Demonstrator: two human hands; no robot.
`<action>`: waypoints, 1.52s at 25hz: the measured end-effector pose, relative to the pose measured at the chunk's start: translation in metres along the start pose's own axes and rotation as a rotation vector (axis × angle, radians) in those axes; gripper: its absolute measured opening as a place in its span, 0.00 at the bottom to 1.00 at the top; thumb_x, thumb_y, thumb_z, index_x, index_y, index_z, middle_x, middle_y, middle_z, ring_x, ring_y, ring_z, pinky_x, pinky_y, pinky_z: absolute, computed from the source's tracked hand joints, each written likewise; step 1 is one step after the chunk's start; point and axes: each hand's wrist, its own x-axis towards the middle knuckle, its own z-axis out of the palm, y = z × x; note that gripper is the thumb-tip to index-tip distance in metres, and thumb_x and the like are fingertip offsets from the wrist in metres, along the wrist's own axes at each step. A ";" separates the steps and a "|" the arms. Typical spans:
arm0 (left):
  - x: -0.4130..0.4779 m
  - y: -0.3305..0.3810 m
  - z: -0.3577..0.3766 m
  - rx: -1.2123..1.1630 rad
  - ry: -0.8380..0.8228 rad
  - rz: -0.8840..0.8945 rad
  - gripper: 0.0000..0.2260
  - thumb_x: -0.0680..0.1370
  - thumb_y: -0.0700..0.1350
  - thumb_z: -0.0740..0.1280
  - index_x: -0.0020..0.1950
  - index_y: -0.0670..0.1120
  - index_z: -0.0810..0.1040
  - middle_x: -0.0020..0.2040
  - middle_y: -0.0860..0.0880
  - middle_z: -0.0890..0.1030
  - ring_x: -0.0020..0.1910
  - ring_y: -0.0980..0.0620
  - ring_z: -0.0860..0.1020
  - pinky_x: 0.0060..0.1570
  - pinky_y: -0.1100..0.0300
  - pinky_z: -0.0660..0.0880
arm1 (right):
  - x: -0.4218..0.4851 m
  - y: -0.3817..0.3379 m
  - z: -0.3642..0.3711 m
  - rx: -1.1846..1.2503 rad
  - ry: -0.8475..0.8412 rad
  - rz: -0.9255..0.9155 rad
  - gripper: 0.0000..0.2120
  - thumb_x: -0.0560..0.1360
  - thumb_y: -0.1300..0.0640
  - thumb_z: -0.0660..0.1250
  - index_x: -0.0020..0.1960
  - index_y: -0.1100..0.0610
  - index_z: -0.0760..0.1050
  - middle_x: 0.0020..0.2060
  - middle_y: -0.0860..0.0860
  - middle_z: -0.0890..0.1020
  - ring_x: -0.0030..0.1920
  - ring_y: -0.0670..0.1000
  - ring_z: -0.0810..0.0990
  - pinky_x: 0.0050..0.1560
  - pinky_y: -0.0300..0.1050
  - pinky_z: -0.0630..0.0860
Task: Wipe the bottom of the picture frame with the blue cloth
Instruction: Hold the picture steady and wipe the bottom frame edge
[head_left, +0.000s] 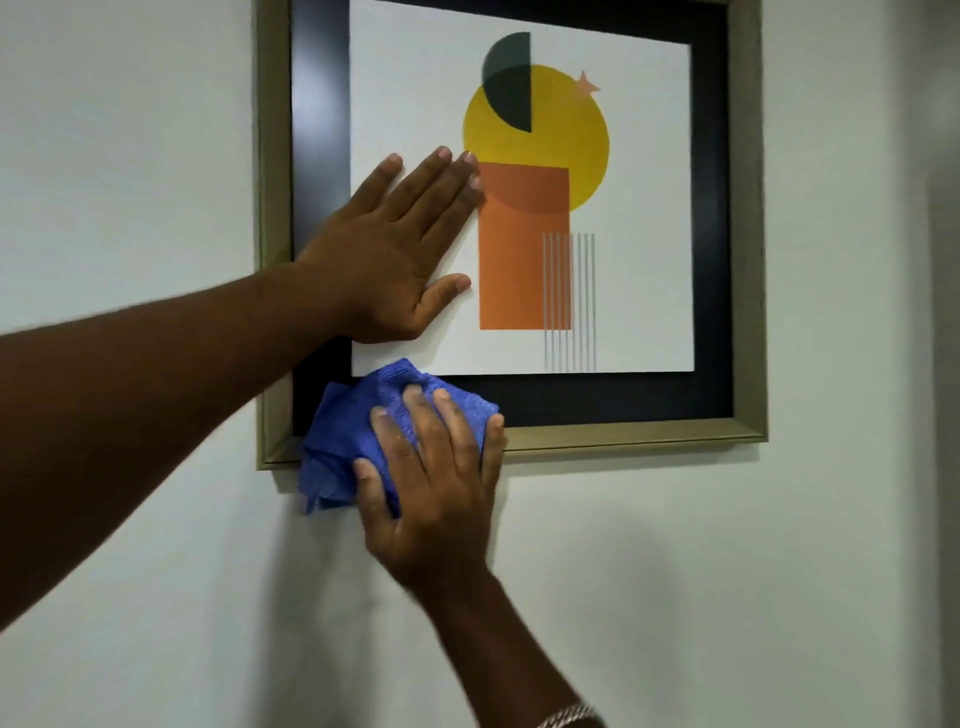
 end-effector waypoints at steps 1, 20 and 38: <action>-0.001 -0.001 0.000 0.001 -0.002 -0.005 0.36 0.78 0.62 0.43 0.80 0.41 0.45 0.81 0.40 0.47 0.80 0.41 0.46 0.78 0.39 0.48 | 0.002 0.017 -0.007 -0.016 -0.049 -0.057 0.18 0.80 0.45 0.61 0.65 0.51 0.76 0.67 0.53 0.79 0.72 0.54 0.71 0.79 0.60 0.53; 0.002 0.198 -0.051 -0.202 -0.124 -0.584 0.15 0.74 0.45 0.61 0.58 0.39 0.75 0.59 0.38 0.79 0.64 0.37 0.72 0.59 0.44 0.70 | 0.030 0.188 -0.159 -0.163 -0.429 0.277 0.23 0.81 0.47 0.52 0.73 0.53 0.67 0.76 0.53 0.67 0.79 0.54 0.58 0.80 0.60 0.52; 0.017 0.390 -0.063 -1.578 0.151 -1.574 0.14 0.72 0.33 0.70 0.51 0.49 0.75 0.41 0.52 0.79 0.41 0.51 0.81 0.44 0.54 0.83 | -0.036 0.221 -0.263 0.624 -0.159 1.290 0.23 0.75 0.56 0.72 0.67 0.52 0.69 0.54 0.51 0.83 0.54 0.52 0.83 0.50 0.43 0.80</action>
